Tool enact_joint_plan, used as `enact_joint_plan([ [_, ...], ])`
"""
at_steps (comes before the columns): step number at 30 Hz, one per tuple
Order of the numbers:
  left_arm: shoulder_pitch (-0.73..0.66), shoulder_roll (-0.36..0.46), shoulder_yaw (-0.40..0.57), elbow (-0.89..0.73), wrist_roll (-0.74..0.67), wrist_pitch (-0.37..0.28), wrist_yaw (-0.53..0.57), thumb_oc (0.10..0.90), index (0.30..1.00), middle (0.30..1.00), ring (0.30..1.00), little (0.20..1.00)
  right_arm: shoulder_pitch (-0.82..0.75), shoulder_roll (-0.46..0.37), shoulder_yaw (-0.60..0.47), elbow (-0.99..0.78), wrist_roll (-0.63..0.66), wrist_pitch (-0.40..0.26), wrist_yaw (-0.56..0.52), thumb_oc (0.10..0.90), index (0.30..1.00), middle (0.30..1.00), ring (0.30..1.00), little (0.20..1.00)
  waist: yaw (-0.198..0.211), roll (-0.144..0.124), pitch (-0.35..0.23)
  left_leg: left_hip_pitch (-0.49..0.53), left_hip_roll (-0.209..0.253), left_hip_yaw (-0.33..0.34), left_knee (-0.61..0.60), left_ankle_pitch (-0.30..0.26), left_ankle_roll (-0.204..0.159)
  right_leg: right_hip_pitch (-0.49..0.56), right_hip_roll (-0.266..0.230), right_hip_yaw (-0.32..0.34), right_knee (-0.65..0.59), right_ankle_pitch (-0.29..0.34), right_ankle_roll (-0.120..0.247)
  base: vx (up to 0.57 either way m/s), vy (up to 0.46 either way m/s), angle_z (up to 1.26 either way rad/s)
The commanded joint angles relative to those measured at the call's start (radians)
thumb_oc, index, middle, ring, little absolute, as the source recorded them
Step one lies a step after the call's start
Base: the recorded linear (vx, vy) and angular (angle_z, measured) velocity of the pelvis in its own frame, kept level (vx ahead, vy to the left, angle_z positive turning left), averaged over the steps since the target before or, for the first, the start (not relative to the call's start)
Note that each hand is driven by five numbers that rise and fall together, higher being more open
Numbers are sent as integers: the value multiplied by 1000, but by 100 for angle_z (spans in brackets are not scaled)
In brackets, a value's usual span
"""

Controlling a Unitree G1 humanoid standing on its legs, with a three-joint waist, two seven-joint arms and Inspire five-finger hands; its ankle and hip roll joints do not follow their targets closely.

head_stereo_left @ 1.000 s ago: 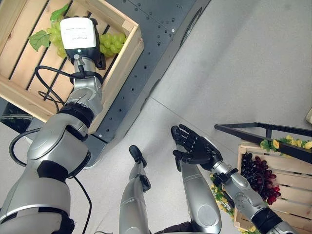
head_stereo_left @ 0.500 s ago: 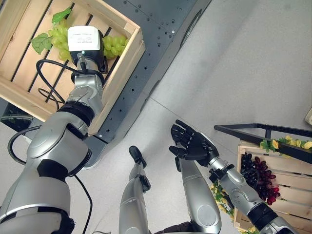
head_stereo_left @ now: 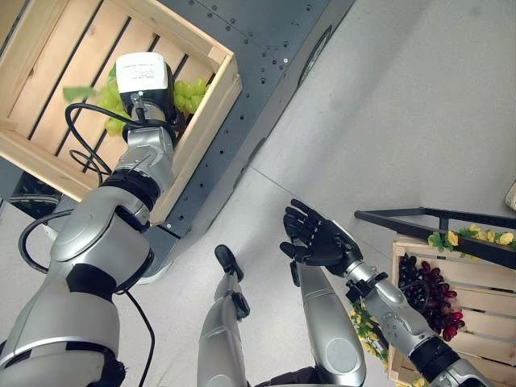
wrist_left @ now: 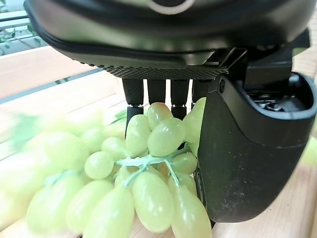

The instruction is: Pick up the fruits from the basket on one side to the basket on the other side

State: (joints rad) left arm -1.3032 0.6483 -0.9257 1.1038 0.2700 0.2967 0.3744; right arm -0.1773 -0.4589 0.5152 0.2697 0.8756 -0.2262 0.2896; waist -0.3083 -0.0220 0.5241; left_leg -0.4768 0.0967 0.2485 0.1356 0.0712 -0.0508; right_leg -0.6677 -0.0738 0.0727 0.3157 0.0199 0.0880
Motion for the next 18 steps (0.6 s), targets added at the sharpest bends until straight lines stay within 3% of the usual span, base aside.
enact_joint_plan([
  [1,-8,58,112,-5,-28,-20,157,400,300,300,300,300,43,5,-15,-88,33,-100,1,800,900,900,900,900,4,-38,-4,-59,42,-3,107,18,-34,89,26,-75,-138,100,-50,0,0,0],
  [6,25,97,172,-55,-31,-126,254,400,300,300,300,300,79,-2,-30,-101,31,-132,5,800,900,900,900,900,15,-33,-4,-18,44,-8,95,10,-33,132,30,-82,-149,90,-52,-19,-6,0],
  [8,75,125,218,-115,-17,-172,312,400,300,300,300,300,101,0,-53,-106,31,-153,22,800,900,900,900,900,27,-32,-4,4,42,-5,74,32,-25,152,34,-80,-160,103,-56,-101,-38,-1],
  [15,212,182,345,-233,10,-257,458,400,300,300,300,300,153,5,-108,-142,31,-161,33,800,900,900,900,900,44,-35,-4,129,42,-7,-19,50,-22,260,50,-71,-206,105,-50,-30,-8,-1],
  [18,261,196,390,-277,27,-295,521,400,300,300,300,300,186,10,-131,-173,26,-155,28,800,900,900,900,900,45,-36,-33,164,44,-6,-50,52,-19,288,52,-62,-224,107,-48,-6,-3,1],
])
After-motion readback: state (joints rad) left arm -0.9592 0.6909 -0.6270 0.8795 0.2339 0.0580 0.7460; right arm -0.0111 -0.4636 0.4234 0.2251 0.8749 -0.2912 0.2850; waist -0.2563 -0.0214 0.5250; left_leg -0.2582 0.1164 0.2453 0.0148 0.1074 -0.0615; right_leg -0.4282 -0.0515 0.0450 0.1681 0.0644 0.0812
